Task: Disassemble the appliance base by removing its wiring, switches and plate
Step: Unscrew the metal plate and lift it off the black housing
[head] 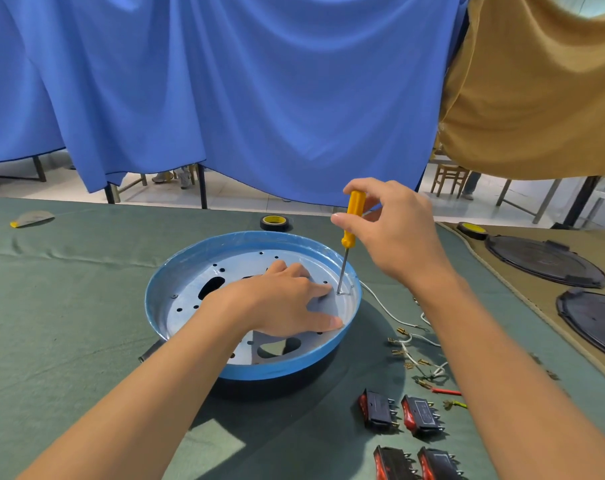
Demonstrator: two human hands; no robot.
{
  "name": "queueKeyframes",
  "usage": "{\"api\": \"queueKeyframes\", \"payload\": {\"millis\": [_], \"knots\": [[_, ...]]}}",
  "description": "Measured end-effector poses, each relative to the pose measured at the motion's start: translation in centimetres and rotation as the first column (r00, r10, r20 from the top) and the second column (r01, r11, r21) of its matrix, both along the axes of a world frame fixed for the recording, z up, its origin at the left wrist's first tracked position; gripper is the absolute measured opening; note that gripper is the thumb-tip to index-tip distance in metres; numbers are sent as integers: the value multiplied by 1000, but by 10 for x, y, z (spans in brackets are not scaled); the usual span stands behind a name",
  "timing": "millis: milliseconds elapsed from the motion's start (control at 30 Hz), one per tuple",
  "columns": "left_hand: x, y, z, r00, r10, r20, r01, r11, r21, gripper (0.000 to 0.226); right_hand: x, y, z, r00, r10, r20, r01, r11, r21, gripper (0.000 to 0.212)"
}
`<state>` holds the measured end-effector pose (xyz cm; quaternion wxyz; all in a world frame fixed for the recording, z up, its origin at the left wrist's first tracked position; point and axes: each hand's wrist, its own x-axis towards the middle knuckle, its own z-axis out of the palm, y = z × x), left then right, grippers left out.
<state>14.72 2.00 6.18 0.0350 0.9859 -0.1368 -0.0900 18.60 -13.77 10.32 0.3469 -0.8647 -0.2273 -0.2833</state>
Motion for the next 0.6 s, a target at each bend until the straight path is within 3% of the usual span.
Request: {"api": "queueKeyframes", "payload": {"millis": [200,467,600], "knots": [[-2,-1,2,1000,-7,6,7,1000,18,67,0,0,2,1000,-11,-9,11,998,-69,30],[-2,-1,3,1000,-2,0,2,1000,31,69,-2,-2,6,986,118,-121,-128,988,-82,28],[-1,-1,3,1000,-11,6,11,999,45,68,-1,-5,7,992,87,-87,-96,989,-111,26]]}}
